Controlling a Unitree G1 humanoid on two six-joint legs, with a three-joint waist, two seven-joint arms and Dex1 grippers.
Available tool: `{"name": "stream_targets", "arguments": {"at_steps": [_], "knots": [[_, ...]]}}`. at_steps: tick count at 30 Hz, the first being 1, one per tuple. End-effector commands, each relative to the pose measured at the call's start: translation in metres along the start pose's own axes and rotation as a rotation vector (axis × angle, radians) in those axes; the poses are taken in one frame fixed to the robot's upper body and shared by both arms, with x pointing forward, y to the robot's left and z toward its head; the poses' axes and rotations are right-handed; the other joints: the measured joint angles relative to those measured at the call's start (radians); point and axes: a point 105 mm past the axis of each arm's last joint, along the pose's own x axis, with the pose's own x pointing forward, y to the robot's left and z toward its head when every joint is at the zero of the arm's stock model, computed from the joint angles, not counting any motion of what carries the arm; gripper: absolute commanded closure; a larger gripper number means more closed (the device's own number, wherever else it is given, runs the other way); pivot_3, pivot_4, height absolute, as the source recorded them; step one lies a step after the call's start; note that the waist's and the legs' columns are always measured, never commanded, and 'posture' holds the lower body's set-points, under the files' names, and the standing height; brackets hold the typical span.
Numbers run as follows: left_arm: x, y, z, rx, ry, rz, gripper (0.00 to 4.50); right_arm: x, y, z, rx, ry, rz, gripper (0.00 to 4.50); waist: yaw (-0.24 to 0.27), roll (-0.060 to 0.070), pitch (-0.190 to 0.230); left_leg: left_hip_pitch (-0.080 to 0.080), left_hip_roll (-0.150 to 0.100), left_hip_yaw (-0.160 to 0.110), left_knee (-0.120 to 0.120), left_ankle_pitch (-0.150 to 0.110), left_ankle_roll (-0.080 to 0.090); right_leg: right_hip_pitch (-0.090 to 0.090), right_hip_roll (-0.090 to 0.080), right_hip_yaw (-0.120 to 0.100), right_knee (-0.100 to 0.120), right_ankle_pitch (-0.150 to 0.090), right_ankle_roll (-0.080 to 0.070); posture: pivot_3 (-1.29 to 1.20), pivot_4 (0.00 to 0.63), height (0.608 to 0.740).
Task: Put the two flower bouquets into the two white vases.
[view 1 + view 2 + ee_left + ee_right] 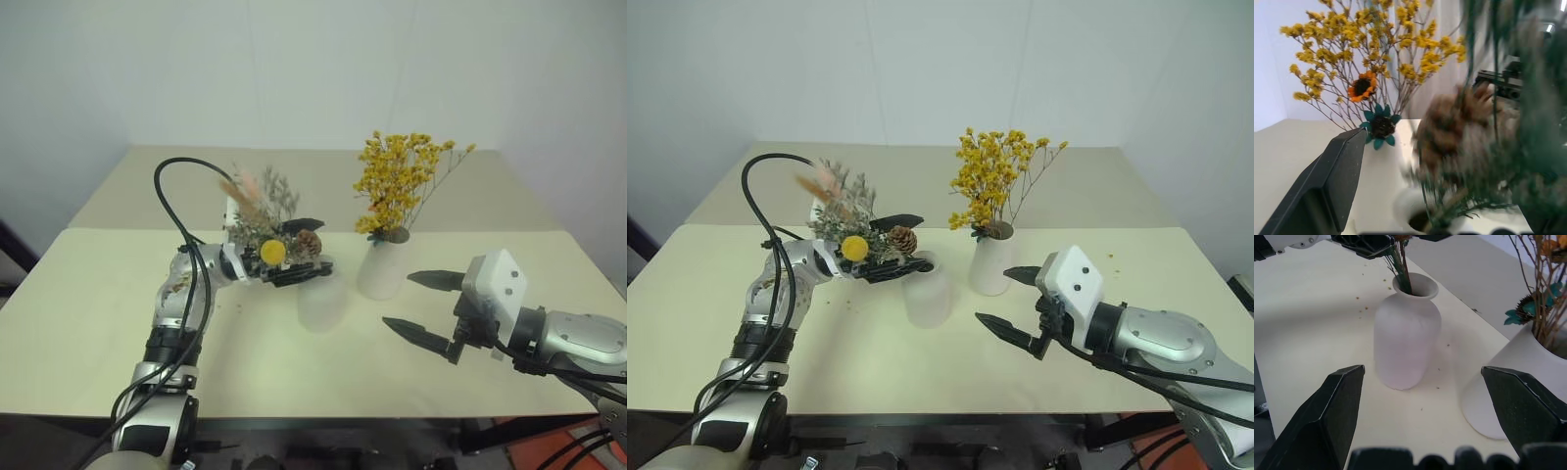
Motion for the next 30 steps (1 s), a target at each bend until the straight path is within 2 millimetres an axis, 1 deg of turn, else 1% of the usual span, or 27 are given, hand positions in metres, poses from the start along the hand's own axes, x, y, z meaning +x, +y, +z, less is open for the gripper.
{"name": "stream_targets", "arguments": {"at_steps": [1, 4, 6, 11, 14, 18, 20, 22, 24, 27, 30], "knots": [[-0.007, 0.0, 0.015, 0.04, -0.014, 0.0, 0.03, -0.003, 0.004, 0.009, -0.04, -0.031, -0.004, 0.0, 0.0, 0.0, 0.0, 0.0, 0.0, 0.0, 0.0, 0.0, 0.0, 0.0, 0.0, 0.0, 0.0, 0.0, 0.0, 0.0, 0.15, 0.74], [-0.016, -0.003, 0.018, 0.036, 0.006, -0.004, 0.03, -0.005, 0.004, 0.009, -0.039, -0.026, -0.012, 0.0, 0.0, 0.0, 0.0, 0.0, 0.0, 0.0, 0.0, 0.0, 0.0, 0.0, 0.0, 0.0, 0.001, 0.0, 0.0, 0.0, 0.15, 0.74], [-0.027, -0.011, 0.019, 0.033, 0.041, -0.016, 0.03, -0.006, 0.005, 0.008, -0.037, -0.024, -0.017, 0.0, -0.002, 0.0, 0.0, 0.0, 0.0, 0.0, 0.0, 0.0, 0.0, 0.0, 0.0, 0.0, 0.0, 0.0, 0.0, 0.0, 0.15, 0.74], [-0.069, -0.024, 0.026, 0.021, 0.146, 0.033, 0.03, -0.009, 0.006, 0.007, -0.024, -0.018, -0.026, 0.0, -0.001, 0.001, 0.0, 0.001, 0.001, 0.0, 0.0, 0.0, 0.0, -0.001, 0.001, 0.0, 0.001, 0.0, 0.0, 0.0, 0.15, 0.74], [-0.093, -0.031, 0.036, 0.009, 0.164, 0.094, 0.03, -0.012, 0.005, 0.003, -0.01, -0.008, -0.031, 0.0, 0.001, 0.001, 0.0, 0.001, 0.001, 0.0, 0.0, 0.0, 0.0, -0.001, 0.0, 0.0, 0.001, -0.001, 0.001, 0.0, 0.15, 0.74], [-0.119, -0.038, 0.042, 0.036, 0.242, 0.181, 0.03, -0.016, 0.004, 0.0, 0.004, 0.001, -0.032, 0.0, 0.005, 0.001, 0.0, 0.0, 0.002, 0.0, 0.0, 0.0, 0.0, -0.001, 0.0, 0.0, 0.001, -0.001, 0.001, 0.0, 0.15, 0.74], [-0.131, -0.041, 0.048, 0.046, 0.254, 0.226, 0.03, -0.02, 0.002, -0.002, 0.016, 0.01, -0.037, 0.0, 0.005, 0.001, 0.0, 0.0, 0.002, 0.001, 0.0, 0.0, 0.0, -0.001, 0.0, 0.0, 0.001, -0.001, 0.001, 0.0, 0.15, 0.74], [-0.134, -0.044, 0.054, 0.051, 0.251, 0.236, 0.03, -0.025, -0.001, -0.004, 0.022, 0.023, -0.045, 0.0, 0.006, 0.001, 0.0, 0.001, 0.002, 0.001, 0.0, 0.0, 0.0, -0.001, 0.0, 0.0, 0.001, -0.001, 0.001, 0.0, 0.15, 0.74], [-0.132, -0.048, 0.057, 0.055, 0.247, 0.231, 0.03, -0.03, -0.006, -0.007, 0.025, 0.039, -0.059, 0.0, 0.009, 0.001, 0.0, 0.001, 0.002, 0.001, 0.0, 0.0, 0.0, -0.001, 0.0, -0.001, 0.001, -0.002, 0.001, 0.0, 0.15, 0.74], [-0.126, -0.052, 0.056, 0.059, 0.242, 0.22, 0.03, -0.038, -0.012, -0.011, 0.024, 0.066, -0.083, 0.0, 0.009, 0.001, 0.0, 0.001, 0.002, 0.001, 0.0, 0.0, 0.0, 0.0, 0.0, 0.0, 0.0, -0.002, 0.001, 0.0, 0.15, 0.74], [-0.123, -0.052, 0.053, 0.062, 0.244, 0.222, 0.03, -0.05, -0.021, -0.013, 0.017, 0.092, -0.122, 0.0, 0.005, 0.001, 0.0, 0.001, 0.002, 0.001, -0.001, 0.0, 0.0, -0.001, 0.0, 0.0, 0.001, -0.002, 0.001, 0.0, 0.15, 0.74]]}}
